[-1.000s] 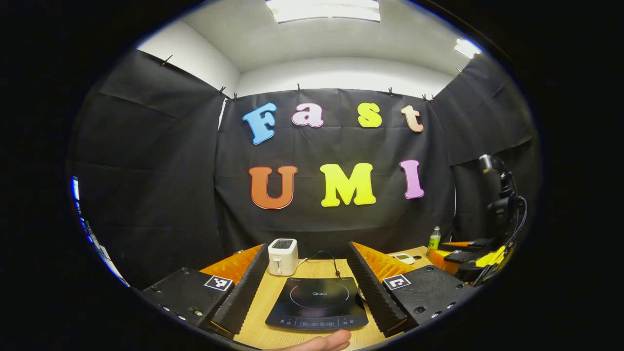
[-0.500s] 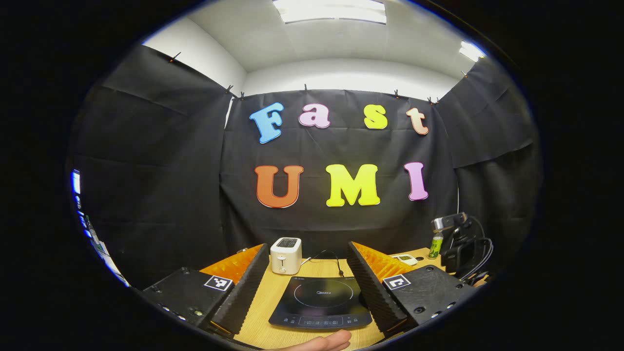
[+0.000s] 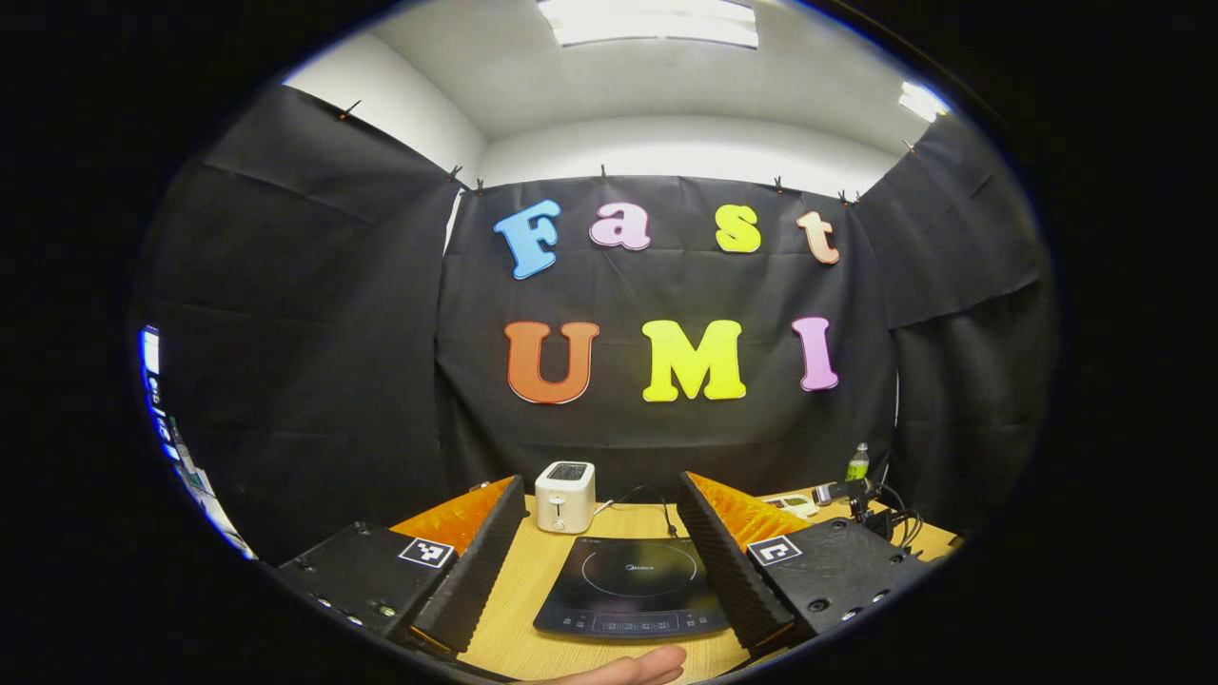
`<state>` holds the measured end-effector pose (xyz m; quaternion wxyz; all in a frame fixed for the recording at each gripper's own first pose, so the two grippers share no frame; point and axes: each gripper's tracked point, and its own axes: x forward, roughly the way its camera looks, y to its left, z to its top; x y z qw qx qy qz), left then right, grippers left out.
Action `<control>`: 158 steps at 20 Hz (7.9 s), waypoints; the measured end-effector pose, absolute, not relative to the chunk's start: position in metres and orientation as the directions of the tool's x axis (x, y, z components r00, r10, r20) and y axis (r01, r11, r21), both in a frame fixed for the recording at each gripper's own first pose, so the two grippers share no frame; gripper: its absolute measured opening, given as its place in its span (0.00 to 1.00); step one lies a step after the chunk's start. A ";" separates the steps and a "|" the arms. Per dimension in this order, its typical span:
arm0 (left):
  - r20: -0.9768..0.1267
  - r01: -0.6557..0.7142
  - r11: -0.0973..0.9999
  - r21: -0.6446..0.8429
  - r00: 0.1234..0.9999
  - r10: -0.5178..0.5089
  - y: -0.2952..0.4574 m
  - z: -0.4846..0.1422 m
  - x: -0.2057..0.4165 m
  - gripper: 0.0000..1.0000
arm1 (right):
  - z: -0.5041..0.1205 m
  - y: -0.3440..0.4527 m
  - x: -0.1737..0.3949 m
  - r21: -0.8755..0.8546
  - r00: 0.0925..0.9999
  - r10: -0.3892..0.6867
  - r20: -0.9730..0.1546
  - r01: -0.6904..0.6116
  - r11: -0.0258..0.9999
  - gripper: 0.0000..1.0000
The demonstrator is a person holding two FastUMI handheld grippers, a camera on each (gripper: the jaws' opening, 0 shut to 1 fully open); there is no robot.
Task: First push the handle of the pot to place it horizontally, then grasp the pot with both hands and set it on the induction cooktop.
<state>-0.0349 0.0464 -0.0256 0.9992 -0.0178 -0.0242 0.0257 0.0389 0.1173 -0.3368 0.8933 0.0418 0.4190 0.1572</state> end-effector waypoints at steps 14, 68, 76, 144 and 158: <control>0.070 -0.021 1.000 -0.004 0.997 0.021 0.032 -0.020 -0.044 0.95 | -0.359 0.098 0.042 0.221 0.563 0.286 -0.775 -0.183 0.958 0.04; -0.057 0.007 0.999 -0.035 0.998 -0.009 0.006 -0.094 0.006 0.95 | -0.383 -0.160 0.170 -0.005 0.662 -0.060 -0.747 0.084 0.996 0.04; -0.129 0.038 0.994 -0.106 0.990 -0.052 -0.014 -0.113 0.052 0.95 | -0.370 -0.163 0.189 0.058 0.732 -0.004 -0.682 0.059 0.997 0.04; -0.711 0.238 0.969 -0.068 0.670 -0.214 -0.170 -0.342 0.208 0.46 | -0.362 -0.167 0.216 0.069 0.692 -0.011 -0.722 0.087 0.994 0.63; -0.624 0.227 0.970 -0.091 0.746 -0.233 -0.126 -0.267 0.166 0.55 | -0.282 -0.124 0.162 0.065 0.732 -0.009 -0.681 0.072 0.995 0.63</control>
